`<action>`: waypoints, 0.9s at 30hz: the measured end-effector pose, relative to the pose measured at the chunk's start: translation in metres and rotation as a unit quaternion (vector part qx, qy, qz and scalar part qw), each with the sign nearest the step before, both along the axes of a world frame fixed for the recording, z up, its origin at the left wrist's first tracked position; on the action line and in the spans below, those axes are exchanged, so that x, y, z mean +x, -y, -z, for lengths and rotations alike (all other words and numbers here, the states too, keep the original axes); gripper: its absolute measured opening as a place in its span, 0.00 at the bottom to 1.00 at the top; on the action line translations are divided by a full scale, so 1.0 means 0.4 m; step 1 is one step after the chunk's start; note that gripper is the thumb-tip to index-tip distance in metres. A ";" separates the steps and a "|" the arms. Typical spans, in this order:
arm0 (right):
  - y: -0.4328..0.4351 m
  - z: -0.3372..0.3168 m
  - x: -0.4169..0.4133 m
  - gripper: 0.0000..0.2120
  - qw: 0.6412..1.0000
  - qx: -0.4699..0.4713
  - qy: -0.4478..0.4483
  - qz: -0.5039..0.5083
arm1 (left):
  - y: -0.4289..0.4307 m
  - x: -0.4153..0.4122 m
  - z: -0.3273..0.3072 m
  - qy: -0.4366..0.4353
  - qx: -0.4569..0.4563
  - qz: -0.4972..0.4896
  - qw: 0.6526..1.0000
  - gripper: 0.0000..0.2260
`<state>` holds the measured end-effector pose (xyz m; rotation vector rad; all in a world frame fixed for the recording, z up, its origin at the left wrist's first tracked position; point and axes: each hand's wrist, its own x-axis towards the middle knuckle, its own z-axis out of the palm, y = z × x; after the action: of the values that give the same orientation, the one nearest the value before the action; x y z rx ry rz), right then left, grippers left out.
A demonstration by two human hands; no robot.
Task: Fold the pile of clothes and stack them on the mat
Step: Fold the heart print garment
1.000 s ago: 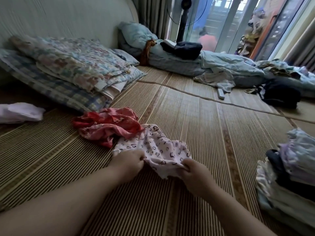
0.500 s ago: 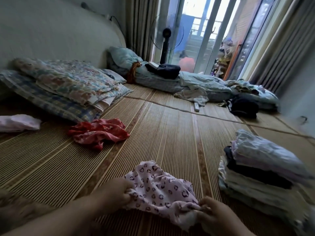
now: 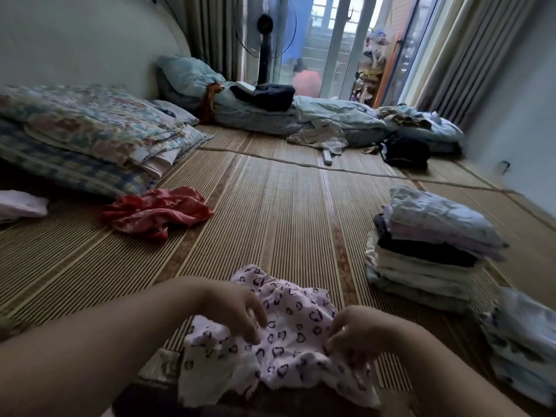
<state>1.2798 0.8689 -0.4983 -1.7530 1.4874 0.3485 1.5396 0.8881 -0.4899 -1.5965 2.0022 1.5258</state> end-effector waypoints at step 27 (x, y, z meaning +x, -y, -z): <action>0.075 -0.049 0.000 0.04 0.933 -0.117 0.315 0.125 | 0.131 0.041 -0.145 -0.431 -0.078 -0.284 0.853 0.02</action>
<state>1.2800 0.8390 -0.4788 -1.6070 1.2756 -0.5047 1.5560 0.8359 -0.4319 -1.8818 2.1486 2.7694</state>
